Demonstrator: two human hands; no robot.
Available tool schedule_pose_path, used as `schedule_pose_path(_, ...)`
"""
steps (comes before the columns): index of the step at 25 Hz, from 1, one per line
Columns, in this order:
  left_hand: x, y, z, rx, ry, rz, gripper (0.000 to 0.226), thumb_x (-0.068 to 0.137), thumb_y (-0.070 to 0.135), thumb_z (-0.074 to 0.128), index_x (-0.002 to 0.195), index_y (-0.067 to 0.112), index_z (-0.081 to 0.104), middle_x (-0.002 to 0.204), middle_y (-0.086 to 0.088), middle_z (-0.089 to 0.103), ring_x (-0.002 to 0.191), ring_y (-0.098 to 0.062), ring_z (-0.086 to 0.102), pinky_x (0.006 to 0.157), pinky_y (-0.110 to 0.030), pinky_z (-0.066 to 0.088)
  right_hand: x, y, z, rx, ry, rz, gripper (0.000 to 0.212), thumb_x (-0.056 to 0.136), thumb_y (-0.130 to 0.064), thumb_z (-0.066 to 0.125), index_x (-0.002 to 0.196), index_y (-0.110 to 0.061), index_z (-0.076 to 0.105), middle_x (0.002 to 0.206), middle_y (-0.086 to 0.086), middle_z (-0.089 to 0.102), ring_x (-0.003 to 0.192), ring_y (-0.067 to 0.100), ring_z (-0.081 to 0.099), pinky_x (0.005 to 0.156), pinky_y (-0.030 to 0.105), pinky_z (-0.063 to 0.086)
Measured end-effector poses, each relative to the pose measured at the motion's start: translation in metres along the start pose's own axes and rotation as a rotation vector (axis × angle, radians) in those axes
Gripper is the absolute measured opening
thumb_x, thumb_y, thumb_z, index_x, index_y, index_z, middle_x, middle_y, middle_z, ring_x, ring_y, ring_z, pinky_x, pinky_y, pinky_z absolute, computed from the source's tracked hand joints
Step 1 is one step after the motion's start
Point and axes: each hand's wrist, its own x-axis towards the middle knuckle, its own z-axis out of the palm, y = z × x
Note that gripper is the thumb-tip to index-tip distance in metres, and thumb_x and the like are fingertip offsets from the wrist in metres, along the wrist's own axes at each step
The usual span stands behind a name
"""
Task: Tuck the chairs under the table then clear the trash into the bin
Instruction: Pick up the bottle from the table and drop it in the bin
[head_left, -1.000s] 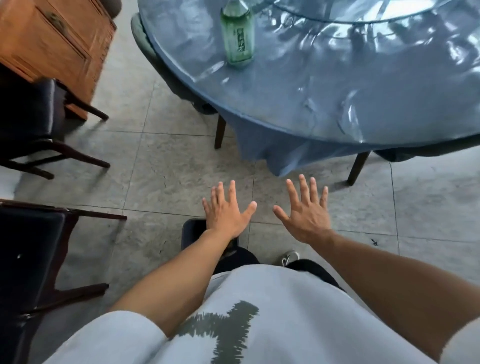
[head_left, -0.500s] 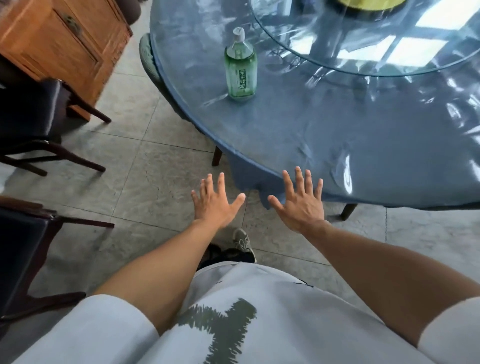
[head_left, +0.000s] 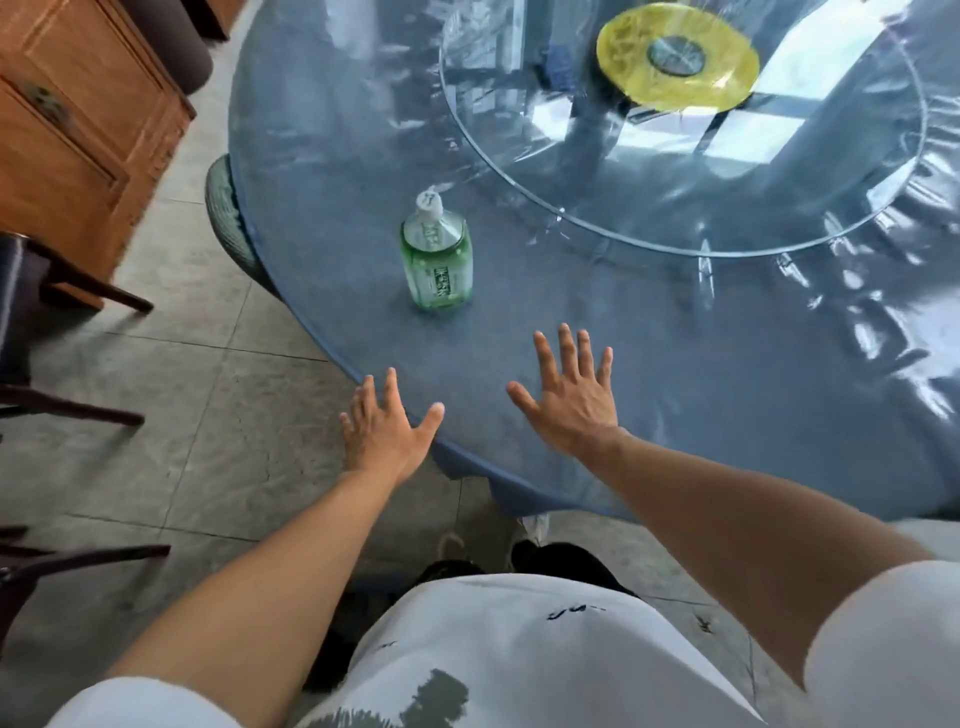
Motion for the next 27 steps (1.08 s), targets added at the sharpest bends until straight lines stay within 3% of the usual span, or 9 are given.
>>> schedule_pose_path(6,0.046,0.034,-0.038,-0.054,0.086,-0.095,0.097,0.092,0.075,0.042,0.163,0.021,0.004,0.170,-0.013,0.005,0.157,-0.029,0.005,0.125,-0.054,0.006,0.086,-0.003,-0.039,0.079,0.013,-0.129,0.089,0.095,-0.074,0.030,0.163,-0.027,-0.004,0.171,0.008,-0.010,0.157,0.031,-0.014,0.124,0.058,-0.011)
schedule_pose_path(10,0.083,0.045,-0.062,-0.122,0.162,-0.048,0.107,0.085,0.074,0.056,0.162,0.019,0.006,0.169,-0.015,0.010,0.156,-0.030,0.010,0.125,-0.053,0.012,0.133,-0.019,-0.061,0.107,0.017,-0.174,0.100,0.090,-0.067,0.050,0.163,-0.024,-0.004,0.172,0.009,-0.004,0.158,0.031,-0.008,0.126,0.056,-0.006)
schedule_pose_path(16,0.135,0.048,-0.086,-0.317,0.064,0.102,0.123,0.073,0.057,0.083,0.162,0.020,0.006,0.169,-0.010,0.012,0.156,-0.025,0.012,0.126,-0.041,0.016,0.169,-0.050,-0.069,0.294,-0.067,-0.253,0.113,0.084,-0.053,0.072,0.163,-0.020,-0.002,0.171,0.007,0.005,0.158,0.026,0.004,0.128,0.049,0.009)
schedule_pose_path(20,0.161,0.049,-0.086,-0.402,-0.004,0.165,0.112,0.078,0.051,0.082,0.162,0.022,0.012,0.167,-0.002,0.026,0.151,-0.021,0.030,0.120,-0.037,0.030,0.171,-0.073,-0.072,0.424,-0.120,-0.239,0.111,0.087,-0.039,0.074,0.163,-0.017,-0.005,0.171,0.005,0.008,0.156,0.024,0.018,0.124,0.042,0.026)
schedule_pose_path(23,0.165,0.051,-0.083,-0.450,-0.002,0.251,0.097,0.079,0.048,0.080,0.157,0.027,0.024,0.156,0.003,0.044,0.139,-0.021,0.047,0.108,-0.036,0.043,0.164,-0.086,-0.070,0.493,-0.123,-0.173,0.108,0.090,-0.036,0.071,0.163,-0.017,-0.005,0.168,0.006,0.019,0.152,0.023,0.029,0.116,0.033,0.031)
schedule_pose_path(27,0.159,0.055,-0.083,-0.533,0.042,0.310,0.079,0.081,0.036,0.080,0.147,0.026,0.037,0.143,0.003,0.054,0.128,-0.021,0.055,0.094,-0.030,0.043,0.158,-0.091,-0.071,0.528,-0.120,-0.114,0.108,0.089,-0.037,0.072,0.163,-0.018,-0.004,0.165,0.007,0.030,0.149,0.025,0.036,0.116,0.037,0.035)
